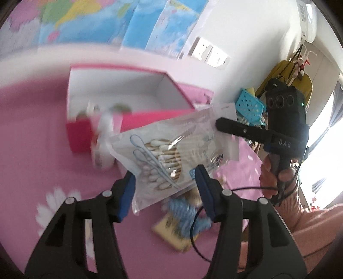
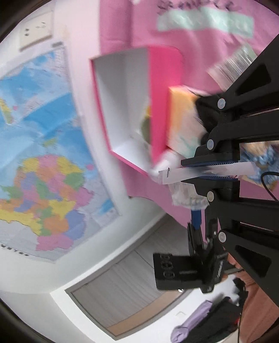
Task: Organize soft objects
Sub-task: 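Carry the cotton-swab bag into the pink box and release it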
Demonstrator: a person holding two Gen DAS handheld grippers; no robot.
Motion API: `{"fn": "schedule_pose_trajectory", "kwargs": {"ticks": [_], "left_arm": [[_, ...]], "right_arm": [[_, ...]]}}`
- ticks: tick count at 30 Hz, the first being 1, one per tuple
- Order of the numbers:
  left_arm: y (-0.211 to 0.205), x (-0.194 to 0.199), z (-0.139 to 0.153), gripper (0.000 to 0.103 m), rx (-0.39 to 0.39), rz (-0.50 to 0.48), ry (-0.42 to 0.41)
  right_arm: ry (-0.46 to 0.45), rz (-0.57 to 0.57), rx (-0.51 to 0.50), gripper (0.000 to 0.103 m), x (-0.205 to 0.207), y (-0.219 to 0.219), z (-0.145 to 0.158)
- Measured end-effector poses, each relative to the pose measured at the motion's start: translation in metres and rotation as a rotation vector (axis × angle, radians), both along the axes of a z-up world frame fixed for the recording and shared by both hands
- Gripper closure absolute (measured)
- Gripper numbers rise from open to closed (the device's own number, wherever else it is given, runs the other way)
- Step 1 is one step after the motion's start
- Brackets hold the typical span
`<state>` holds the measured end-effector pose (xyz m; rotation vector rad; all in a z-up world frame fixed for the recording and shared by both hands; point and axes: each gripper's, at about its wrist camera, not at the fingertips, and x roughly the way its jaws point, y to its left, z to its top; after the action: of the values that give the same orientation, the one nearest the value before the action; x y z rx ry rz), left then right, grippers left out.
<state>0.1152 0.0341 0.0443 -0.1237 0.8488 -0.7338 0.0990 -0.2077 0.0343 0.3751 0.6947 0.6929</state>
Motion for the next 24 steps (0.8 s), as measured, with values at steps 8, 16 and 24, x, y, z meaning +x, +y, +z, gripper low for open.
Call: {"fn": "schedule_pose_trajectory", "kwargs": {"ticks": [8, 16, 24], "left_arm": [[-0.047, 0.058, 0.028, 0.046, 0.072, 0.02, -0.032], [-0.08, 0.093, 0.023, 0.046, 0.158, 0.056, -0.036], [-0.098, 0.113, 0.014, 0.046, 0.205, 0.068, -0.042]], "right_arm": [[-0.043, -0.095, -0.013, 0.095, 0.043, -0.036, 0.024], [-0.011, -0.145, 0.003, 0.094, 0.088, -0.064, 0.016], [0.019, -0.18, 0.014, 0.093, 0.115, -0.08, 0.001]]}}
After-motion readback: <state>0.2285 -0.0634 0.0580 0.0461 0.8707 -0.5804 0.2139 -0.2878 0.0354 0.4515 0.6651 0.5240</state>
